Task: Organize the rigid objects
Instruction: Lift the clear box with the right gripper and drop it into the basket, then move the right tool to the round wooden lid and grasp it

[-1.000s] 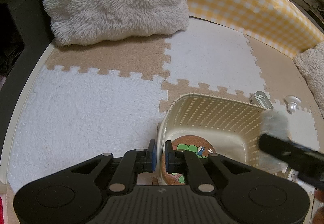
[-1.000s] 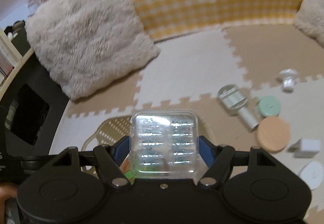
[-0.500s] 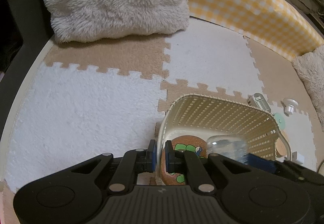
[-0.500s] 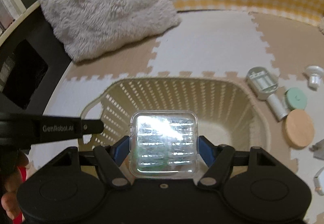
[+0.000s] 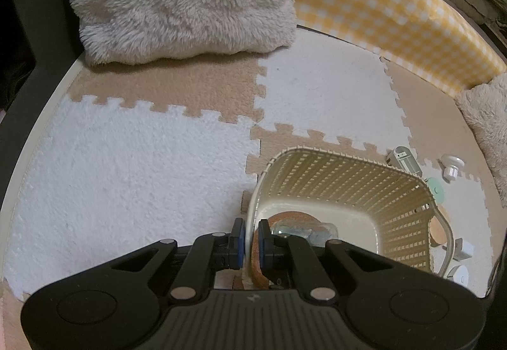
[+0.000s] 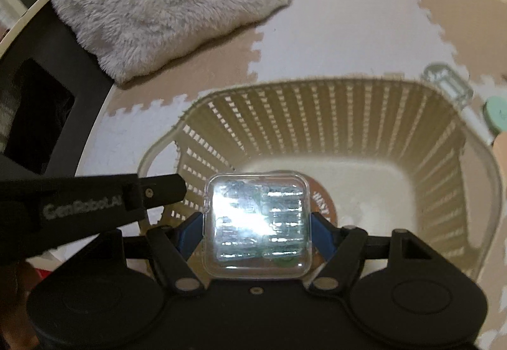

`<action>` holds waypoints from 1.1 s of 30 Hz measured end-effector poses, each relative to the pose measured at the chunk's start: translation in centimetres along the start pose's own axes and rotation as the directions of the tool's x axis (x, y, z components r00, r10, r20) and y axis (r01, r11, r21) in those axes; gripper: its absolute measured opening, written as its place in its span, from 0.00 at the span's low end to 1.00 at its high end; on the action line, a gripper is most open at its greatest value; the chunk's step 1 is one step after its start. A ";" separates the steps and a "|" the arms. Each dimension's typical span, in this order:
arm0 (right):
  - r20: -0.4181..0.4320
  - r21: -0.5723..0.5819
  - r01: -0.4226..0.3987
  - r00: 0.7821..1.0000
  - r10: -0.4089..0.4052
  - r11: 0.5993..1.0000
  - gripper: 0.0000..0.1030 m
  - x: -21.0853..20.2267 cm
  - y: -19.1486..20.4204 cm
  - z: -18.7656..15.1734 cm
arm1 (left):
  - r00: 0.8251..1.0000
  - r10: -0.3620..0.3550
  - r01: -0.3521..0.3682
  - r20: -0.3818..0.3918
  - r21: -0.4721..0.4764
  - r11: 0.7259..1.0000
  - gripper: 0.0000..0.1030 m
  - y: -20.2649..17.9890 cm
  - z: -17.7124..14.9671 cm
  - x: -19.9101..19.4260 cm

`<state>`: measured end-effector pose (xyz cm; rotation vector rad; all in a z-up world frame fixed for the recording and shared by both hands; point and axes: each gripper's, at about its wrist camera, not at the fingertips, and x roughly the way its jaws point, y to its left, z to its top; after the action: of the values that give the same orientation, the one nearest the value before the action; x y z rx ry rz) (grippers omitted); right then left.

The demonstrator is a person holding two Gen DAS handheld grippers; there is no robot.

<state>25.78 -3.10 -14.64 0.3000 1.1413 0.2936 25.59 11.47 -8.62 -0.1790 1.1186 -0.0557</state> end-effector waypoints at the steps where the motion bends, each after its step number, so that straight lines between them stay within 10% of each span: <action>1: -0.007 0.014 -0.003 1.000 0.003 1.000 0.71 0.2 -0.1 -0.1 | 1.000 0.000 0.000 0.000 0.000 1.000 0.07 0.0 0.0 0.0; 15: -0.035 0.085 -0.029 0.999 0.032 0.996 0.78 0.5 -0.7 -0.3 | 1.000 0.000 0.000 -0.001 0.002 1.000 0.08 0.0 0.0 0.0; 33: 0.055 -0.100 -0.029 0.998 0.035 0.995 0.78 -7.4 -1.4 -0.7 | 1.000 -0.001 0.001 0.000 -0.001 1.000 0.08 0.2 0.1 0.0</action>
<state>22.41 -7.14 -9.16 0.2376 1.0633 0.3669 25.63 11.67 -8.61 -0.1806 1.1189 -0.0555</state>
